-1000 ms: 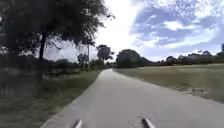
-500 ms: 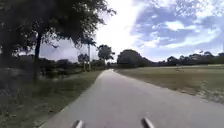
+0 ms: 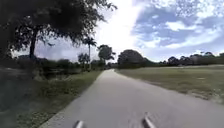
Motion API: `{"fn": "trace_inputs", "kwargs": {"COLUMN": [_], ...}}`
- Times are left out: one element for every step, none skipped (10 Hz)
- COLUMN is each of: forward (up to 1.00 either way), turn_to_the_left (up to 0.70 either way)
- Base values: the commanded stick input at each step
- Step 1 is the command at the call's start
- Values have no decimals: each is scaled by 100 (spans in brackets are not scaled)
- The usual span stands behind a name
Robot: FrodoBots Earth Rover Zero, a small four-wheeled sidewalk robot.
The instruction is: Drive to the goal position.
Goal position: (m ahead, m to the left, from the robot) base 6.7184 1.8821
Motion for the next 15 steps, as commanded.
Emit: {"fn": "trace_inputs", "kwargs": {"forward": [70,70,70,70,70,70,70,70,70,70,70,70,70,70,70], "turn_to_the_left": [0,0,0,0,0,0,0,0,0,0,0,0,0,0,0]}}
